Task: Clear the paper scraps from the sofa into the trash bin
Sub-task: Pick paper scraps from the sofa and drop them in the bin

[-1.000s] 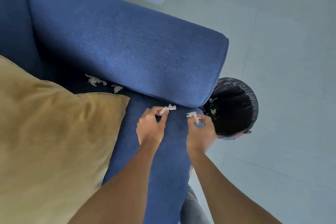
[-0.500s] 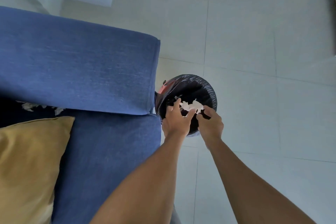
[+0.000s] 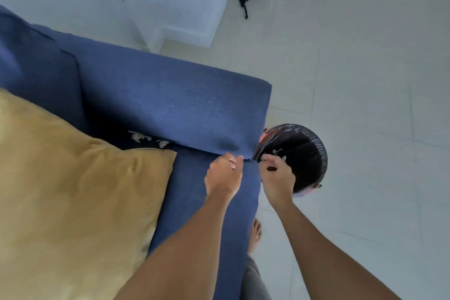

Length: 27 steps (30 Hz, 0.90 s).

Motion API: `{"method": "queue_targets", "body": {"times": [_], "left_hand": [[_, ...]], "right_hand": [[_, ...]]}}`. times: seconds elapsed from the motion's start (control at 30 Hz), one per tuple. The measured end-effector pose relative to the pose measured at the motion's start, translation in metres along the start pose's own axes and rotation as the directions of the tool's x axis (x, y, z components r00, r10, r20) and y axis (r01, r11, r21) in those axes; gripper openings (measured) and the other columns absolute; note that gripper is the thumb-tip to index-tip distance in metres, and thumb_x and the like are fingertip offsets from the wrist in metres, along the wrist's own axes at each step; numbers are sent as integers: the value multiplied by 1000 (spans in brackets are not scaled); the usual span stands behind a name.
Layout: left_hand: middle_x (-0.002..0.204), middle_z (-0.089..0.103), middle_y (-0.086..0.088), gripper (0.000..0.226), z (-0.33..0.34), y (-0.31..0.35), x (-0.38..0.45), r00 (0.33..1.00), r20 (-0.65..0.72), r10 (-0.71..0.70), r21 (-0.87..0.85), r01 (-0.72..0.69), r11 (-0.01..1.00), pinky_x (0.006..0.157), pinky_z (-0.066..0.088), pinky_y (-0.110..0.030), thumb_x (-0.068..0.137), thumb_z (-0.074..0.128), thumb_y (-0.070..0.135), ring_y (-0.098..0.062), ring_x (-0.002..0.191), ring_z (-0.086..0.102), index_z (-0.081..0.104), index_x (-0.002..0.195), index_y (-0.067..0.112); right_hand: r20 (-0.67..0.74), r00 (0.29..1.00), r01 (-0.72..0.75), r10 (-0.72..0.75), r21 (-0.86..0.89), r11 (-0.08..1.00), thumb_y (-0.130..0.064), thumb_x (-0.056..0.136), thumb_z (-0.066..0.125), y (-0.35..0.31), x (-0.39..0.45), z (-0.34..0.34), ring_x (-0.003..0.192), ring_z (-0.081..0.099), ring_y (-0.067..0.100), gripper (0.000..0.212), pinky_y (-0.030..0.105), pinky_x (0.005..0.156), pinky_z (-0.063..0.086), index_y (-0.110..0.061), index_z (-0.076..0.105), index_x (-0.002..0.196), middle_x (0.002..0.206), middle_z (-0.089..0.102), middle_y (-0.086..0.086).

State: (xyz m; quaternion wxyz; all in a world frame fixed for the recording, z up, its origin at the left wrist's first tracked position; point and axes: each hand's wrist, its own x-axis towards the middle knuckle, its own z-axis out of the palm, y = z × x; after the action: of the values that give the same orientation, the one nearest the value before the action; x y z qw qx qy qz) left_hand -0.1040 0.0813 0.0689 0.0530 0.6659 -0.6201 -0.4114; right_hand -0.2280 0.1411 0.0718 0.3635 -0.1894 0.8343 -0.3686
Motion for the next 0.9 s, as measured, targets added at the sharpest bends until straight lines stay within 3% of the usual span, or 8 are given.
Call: {"method": "queue_targets", "body": {"times": [0.1, 0.2, 0.33, 0.47, 0.57, 0.67, 0.8, 0.9], "left_hand": [[111, 74, -1, 31, -66, -28, -7, 995, -99, 19, -53, -24, 998, 89, 51, -33, 106, 57, 42, -22, 109, 67, 70, 111, 15], [128, 68, -8, 33, -131, -52, -1, 985, -172, -7, -86, -8, 996, 93, 38, -20, 105, 63, 33, -22, 121, 62, 65, 127, 9], [153, 51, -15, 56, -189, -79, 28, 975, -202, -94, -135, 67, 989, 113, 38, -28, 105, 64, 21, -28, 140, 51, 44, 155, 5], [167, 32, -19, 76, -214, -109, 79, 896, -247, -368, -188, 329, 926, 127, 30, -40, 102, 66, 10, -36, 154, 35, 23, 164, 4], [166, 35, -21, 78, -217, -132, 122, 834, -235, -500, -215, 457, 863, 123, 38, -42, 98, 70, 6, -38, 151, 40, 25, 162, 3], [162, 40, -21, 79, -208, -154, 158, 812, -198, -549, -223, 508, 832, 116, 44, -42, 98, 72, 9, -39, 146, 48, 26, 162, 4], [157, 47, -19, 82, -186, -184, 195, 818, -123, -562, -207, 532, 821, 114, 44, -39, 89, 86, 30, -36, 142, 52, 44, 155, 5], [150, 50, -18, 81, -169, -199, 210, 855, -174, -489, -142, 469, 872, 109, 46, -39, 79, 91, 45, -35, 139, 52, 58, 144, 9]], "right_hand": [[104, 991, 74, -78, 48, 996, -23, 98, 69, -38, -44, 45, 98, 71, 19, 19, 12, 70, 48, -26, 75, 116, 102, 73, -9], [223, 968, 102, -115, 69, 992, -28, 98, 71, -72, -76, 96, 95, 73, 22, 20, 30, 83, 58, -24, 76, 117, 99, 74, -14], [275, 953, 112, -128, 75, 991, -32, 98, 72, -101, -90, 165, 105, 69, 13, 28, 12, 77, 47, -22, 76, 123, 103, 77, -12], [310, 951, -36, 17, 54, 998, -28, 98, 73, -101, -75, 229, 110, 72, 25, 37, 44, 96, 60, -15, 72, 132, 121, 76, 1], [258, 964, -32, 58, -104, 994, -34, 98, 71, -90, -52, 265, 110, 71, 25, 37, 38, 96, 57, -23, 72, 133, 108, 80, 1], [211, 976, 7, 53, -275, 961, -44, 94, 71, -78, -30, 291, 112, 69, 33, 39, 40, 91, 57, -33, 72, 132, 116, 77, 7], [208, 978, 70, 25, -437, 897, -62, 87, 74, -61, -4, 325, 111, 70, 35, 50, 40, 86, 57, -27, 74, 122, 119, 74, 10], [160, 986, 46, 39, -497, 866, -67, 86, 71, -51, 9, 346, 110, 69, 35, 58, 37, 81, 53, -18, 72, 115, 118, 73, 12]]}}
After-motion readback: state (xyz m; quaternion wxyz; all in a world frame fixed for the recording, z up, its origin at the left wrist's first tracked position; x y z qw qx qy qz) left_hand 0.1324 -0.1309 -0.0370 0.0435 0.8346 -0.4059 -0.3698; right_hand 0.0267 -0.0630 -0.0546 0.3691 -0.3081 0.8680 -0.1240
